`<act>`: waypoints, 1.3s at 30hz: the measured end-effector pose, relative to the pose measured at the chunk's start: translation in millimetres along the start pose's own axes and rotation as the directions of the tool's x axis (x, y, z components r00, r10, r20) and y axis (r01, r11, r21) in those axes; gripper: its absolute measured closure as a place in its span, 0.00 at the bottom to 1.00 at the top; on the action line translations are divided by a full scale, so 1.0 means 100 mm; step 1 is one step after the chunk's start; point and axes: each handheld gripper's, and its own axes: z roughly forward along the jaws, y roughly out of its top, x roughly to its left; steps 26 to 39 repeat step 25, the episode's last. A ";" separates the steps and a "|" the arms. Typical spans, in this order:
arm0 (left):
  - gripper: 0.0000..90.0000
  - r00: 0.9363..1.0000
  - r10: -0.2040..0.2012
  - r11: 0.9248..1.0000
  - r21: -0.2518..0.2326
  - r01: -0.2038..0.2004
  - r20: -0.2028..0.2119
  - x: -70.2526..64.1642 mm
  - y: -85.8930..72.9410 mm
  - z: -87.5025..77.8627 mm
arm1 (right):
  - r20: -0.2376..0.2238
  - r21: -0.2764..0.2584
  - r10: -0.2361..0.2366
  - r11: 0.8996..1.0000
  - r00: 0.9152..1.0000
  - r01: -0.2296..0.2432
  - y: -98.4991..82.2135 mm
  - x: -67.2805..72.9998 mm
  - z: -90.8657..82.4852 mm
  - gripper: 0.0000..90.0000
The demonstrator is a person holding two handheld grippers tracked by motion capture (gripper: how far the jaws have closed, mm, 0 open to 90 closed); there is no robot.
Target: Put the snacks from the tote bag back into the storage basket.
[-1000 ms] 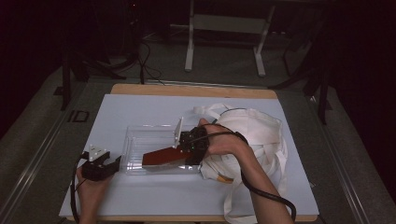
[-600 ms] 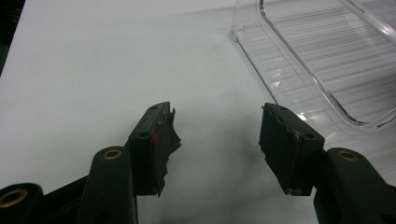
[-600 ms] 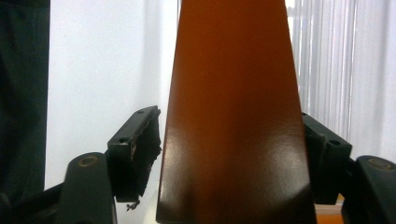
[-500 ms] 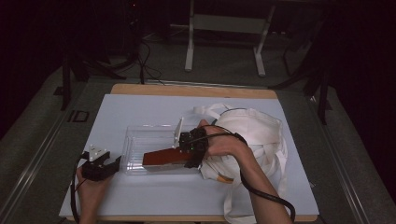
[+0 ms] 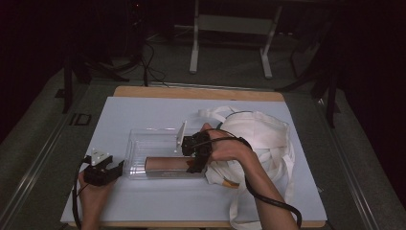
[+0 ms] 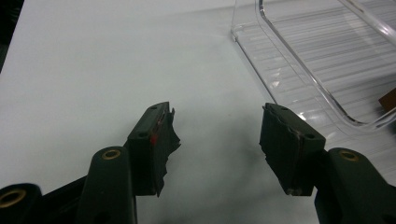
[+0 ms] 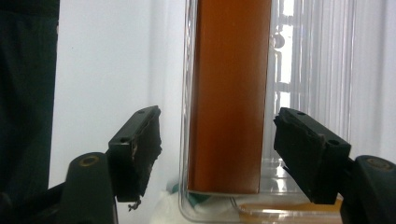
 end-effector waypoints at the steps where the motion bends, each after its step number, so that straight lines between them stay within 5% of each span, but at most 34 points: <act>1: 0.49 1.000 -0.001 1.000 0.000 0.001 0.000 0.00 0.00 0.00 | 0.002 0.001 0.003 1.000 1.000 -0.003 -0.01 0.00 -0.01 0.35; 20: 0.48 1.000 -0.002 1.000 0.000 0.002 -0.004 0.00 0.00 0.00 | 0.079 -0.052 0.052 0.997 0.995 -0.048 -0.28 0.04 -0.21 0.35; 25: 0.48 1.000 -0.004 1.000 0.000 0.004 -0.005 0.00 0.00 0.00 | 0.072 -0.085 0.078 0.994 0.994 -0.072 -0.41 0.06 -0.28 0.37; 39: 0.48 1.000 -0.004 1.000 0.000 0.004 -0.005 0.00 0.00 0.00 | 0.072 -0.085 0.078 0.994 0.994 -0.072 -0.41 0.06 -0.28 0.37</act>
